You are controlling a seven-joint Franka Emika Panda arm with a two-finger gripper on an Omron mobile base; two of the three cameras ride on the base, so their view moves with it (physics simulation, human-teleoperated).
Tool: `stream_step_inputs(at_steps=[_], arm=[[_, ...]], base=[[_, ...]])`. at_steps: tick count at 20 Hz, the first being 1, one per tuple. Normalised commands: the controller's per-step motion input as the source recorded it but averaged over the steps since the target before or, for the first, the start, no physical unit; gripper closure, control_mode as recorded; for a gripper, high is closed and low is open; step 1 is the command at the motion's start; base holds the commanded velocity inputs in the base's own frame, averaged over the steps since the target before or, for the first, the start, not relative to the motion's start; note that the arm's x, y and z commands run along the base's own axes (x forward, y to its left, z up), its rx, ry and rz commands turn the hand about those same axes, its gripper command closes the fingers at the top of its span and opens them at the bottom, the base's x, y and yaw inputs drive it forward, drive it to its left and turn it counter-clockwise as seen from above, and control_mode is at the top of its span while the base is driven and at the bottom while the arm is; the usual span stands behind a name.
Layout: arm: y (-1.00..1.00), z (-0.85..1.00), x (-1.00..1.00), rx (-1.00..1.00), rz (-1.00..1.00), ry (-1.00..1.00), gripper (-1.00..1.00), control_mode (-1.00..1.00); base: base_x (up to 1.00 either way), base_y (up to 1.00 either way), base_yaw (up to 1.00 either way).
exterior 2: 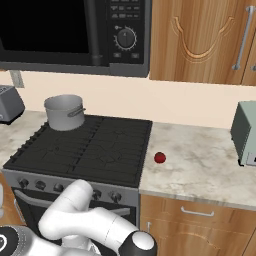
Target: Turn on the burner for the pot on the stove. Wait thirty seconds for the pot to heat up. Then add the tomato to the pot.
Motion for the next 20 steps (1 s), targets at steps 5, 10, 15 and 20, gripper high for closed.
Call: stream_step_inputs(at_steps=[5, 10, 15, 20], arm=[[0.0, 0.0, 0.0, 0.0, 0.0, 0.0, -1.0, -1.0], [0.0, 0.0, 0.0, 0.0, 0.0, 0.0, -1.0, -1.0], [0.0, 0.0, 0.0, 0.0, 0.0, 0.0, -1.0, -1.0], [0.0, 0.0, 0.0, 0.0, 0.0, 0.0, -1.0, -1.0]], base=[[0.0, 0.0, 0.0], [0.0, 0.0, 0.0], [0.0, 0.0, 0.0], [0.0, 0.0, 0.0]])
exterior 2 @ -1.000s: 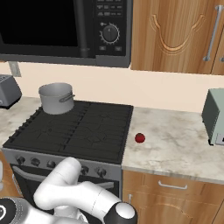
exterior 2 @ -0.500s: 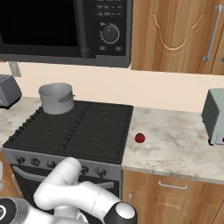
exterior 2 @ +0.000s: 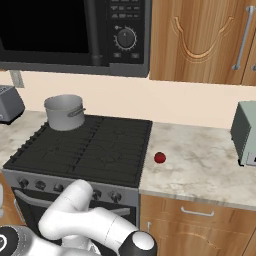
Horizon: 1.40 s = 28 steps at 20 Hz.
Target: Turn on the burner for the pot on the stove. Wait thirty seconds for the pot to heat up. Then add the tomato to the pot.
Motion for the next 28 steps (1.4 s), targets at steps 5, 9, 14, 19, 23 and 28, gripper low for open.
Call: stream_step_inputs(at_steps=[5, 9, 14, 19, 23, 28], arm=[[0.0, 0.0, 0.0, 0.0, 0.0, 0.0, -1.0, -1.0], [0.0, 0.0, 0.0, 0.0, 0.0, 0.0, -1.0, -1.0], [0.0, 0.0, 0.0, 0.0, 0.0, 0.0, -1.0, -1.0], [0.0, 0.0, 0.0, 0.0, 0.0, 0.0, -1.0, -1.0], [0.0, 0.0, 0.0, 0.0, 0.0, 0.0, -1.0, -1.0], [0.0, 0.0, 0.0, 0.0, 0.0, 0.0, -1.0, -1.0]], base=[[0.0, 0.0, 0.0], [0.0, 0.0, 0.0], [0.0, 0.0, 0.0], [0.0, 0.0, 0.0], [0.0, 0.0, 0.0], [0.0, 0.0, 0.0]])
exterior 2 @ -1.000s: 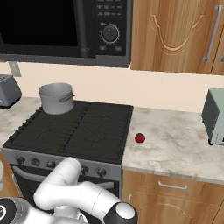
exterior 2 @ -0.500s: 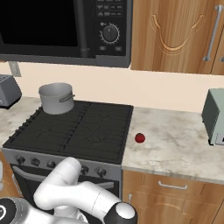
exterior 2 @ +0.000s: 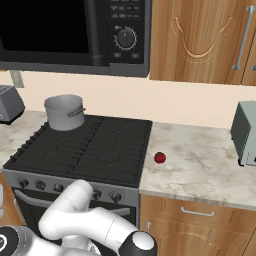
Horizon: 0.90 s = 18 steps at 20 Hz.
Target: Turn on the burner for the pot on the stove. Wait thirty seconds for the pot to heat up. Then add the tomato to the pot.
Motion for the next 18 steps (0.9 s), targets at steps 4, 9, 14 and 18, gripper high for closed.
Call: stream_step_inputs(at_steps=[4, 9, 14, 18], arm=[[0.0, 0.0, 0.0, 0.0, 0.0, 0.0, -1.0, -1.0], [0.0, 0.0, 0.0, 0.0, 0.0, 0.0, -1.0, -1.0], [0.0, 0.0, 0.0, 0.0, 0.0, 0.0, -1.0, -1.0], [0.0, 0.0, 0.0, 0.0, 0.0, 0.0, -1.0, -1.0]], base=[[0.0, 0.0, 0.0], [0.0, 0.0, 0.0], [0.0, 0.0, 0.0], [0.0, 0.0, 0.0]])
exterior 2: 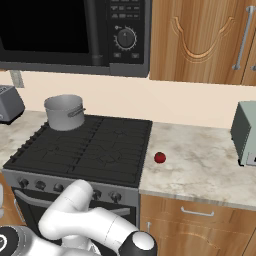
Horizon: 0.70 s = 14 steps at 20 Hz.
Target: Turn on the burner for the pot on the stove. Wait thirty seconds for the pot to heat up. Then add the tomato to the pot.
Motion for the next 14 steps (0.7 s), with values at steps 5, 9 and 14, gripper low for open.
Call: stream_step_inputs(at_steps=[5, 9, 14], arm=[[0.0, 0.0, 0.0, 0.0, 0.0, 0.0, -1.0, -1.0], [0.0, 0.0, 0.0, 0.0, 0.0, 0.0, -1.0, -1.0], [0.0, 0.0, 0.0, 0.0, 0.0, 0.0, -1.0, -1.0]], base=[[0.0, 0.0, 0.0], [0.0, 0.0, 0.0], [0.0, 0.0, 0.0]])
